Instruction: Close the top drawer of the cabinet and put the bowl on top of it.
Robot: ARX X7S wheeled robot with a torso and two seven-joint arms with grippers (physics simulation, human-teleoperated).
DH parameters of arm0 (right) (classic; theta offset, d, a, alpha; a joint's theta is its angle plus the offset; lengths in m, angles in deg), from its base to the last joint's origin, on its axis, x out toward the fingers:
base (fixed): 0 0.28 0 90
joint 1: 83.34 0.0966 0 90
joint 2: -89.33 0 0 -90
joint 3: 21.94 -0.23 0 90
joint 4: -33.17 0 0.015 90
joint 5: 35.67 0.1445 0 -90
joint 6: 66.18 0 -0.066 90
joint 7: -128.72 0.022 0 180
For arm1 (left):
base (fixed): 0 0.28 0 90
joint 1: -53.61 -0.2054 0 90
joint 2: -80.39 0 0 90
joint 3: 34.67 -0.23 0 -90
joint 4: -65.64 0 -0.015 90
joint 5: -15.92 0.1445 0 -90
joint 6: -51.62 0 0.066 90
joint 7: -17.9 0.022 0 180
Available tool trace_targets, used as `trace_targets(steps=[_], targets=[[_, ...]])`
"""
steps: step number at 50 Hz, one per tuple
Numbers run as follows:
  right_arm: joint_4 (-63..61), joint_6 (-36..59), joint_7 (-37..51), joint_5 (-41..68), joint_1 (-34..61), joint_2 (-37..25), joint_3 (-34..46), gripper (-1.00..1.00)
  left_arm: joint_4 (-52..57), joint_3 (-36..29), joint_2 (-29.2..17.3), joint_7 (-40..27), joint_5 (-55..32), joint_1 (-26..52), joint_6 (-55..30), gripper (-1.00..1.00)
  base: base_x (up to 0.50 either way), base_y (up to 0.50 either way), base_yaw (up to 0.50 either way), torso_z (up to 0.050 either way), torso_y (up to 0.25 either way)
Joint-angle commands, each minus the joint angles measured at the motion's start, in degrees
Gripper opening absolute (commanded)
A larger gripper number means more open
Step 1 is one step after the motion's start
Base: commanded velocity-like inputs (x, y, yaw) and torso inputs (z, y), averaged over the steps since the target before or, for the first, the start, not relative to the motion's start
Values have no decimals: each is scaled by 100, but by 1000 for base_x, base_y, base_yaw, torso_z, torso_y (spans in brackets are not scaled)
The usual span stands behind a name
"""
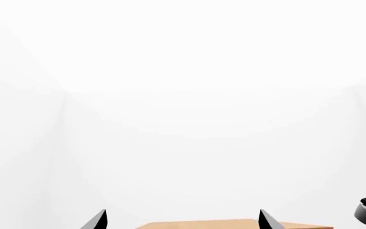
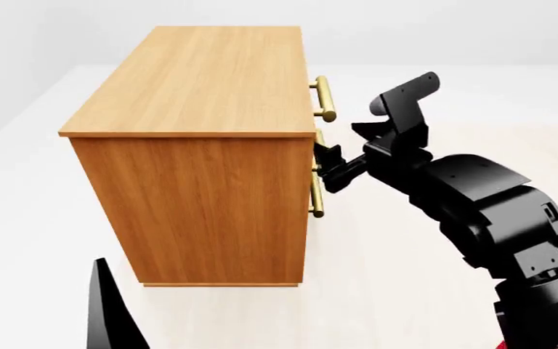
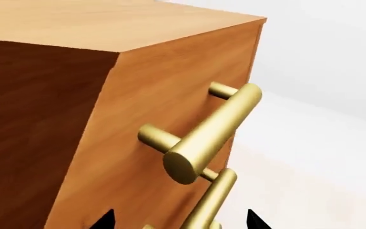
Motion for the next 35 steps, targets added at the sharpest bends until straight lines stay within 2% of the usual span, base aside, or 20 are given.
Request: trace_targets(steps=[1,20,35], targets=[[230,-56,201,303,-127,-141,-458,100,-150,90,81,103,39,46,25,100,0,0,0,0,0],[62,221,736,367,-123,-457,-776,100,-164,54,69,65,79,43,27,100,0,0,0,0,0],[250,583,1240,-123,244,-686,-519,100,-166,36,41,35,90,17,62,100,0,0,0,0,0]])
